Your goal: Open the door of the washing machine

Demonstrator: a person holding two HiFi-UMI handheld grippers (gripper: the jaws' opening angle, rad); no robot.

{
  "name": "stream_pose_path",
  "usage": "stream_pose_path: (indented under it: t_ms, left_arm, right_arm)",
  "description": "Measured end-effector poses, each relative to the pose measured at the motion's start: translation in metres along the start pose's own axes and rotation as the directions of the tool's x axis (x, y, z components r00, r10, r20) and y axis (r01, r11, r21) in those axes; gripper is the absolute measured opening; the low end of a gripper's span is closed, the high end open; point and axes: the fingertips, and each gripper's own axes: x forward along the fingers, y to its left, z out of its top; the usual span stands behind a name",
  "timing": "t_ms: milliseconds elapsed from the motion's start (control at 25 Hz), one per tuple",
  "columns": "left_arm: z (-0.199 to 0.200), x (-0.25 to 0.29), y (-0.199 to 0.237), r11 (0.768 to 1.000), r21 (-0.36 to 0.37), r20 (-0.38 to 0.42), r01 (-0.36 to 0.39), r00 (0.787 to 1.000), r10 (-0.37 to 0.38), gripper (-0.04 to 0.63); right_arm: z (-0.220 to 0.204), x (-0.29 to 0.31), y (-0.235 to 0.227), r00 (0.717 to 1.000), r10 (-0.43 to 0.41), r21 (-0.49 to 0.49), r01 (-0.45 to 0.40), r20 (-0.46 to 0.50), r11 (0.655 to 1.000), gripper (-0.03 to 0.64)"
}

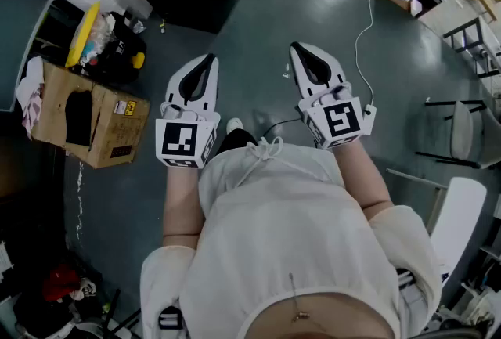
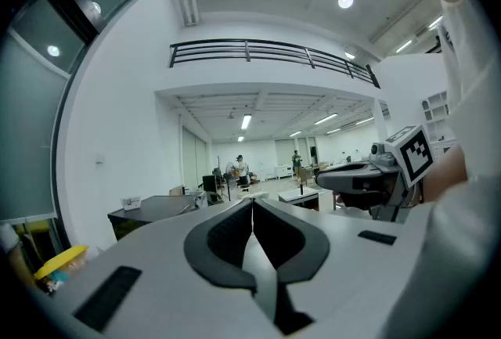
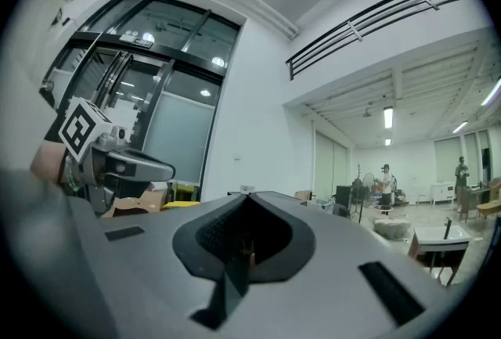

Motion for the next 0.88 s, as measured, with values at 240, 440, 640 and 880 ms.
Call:
stream_pose_path:
  t_ms: [240,440,640,880]
  left_arm:
    - [-0.002,0.008,0.003,1.0,-0.001,0.003,0.006,1.0,-0.006,0.023]
    - [-0.002,0.018,0.0,1.0,-0.009,0.005,0.021,1.0,-0.021,0.023]
    - [-0.002,0.035,-0.002,0.999,-0.009,0.005,0.038,0.999,-0.038,0.023]
    - [-0.008,0.059,0.006,0.999,-0.007,-0.018,0.044,0.999,-0.044,0.023]
  right_arm:
    - [-0.002,0.005,-0.005,1.0,-0.014,0.011,0.014,0.005,1.0,-0.002]
    - [-0.004,0.005,-0.013,0.999,-0.035,0.019,0.035,0.007,0.999,-0.002]
    - [-0.013,0.012,-0.028,0.999,-0.036,0.018,0.036,-0.039,0.999,0.022]
    - [-0.019,0.031,-0.065,0.994,-0.098,0.051,0.1,-0.056,0.994,0.383]
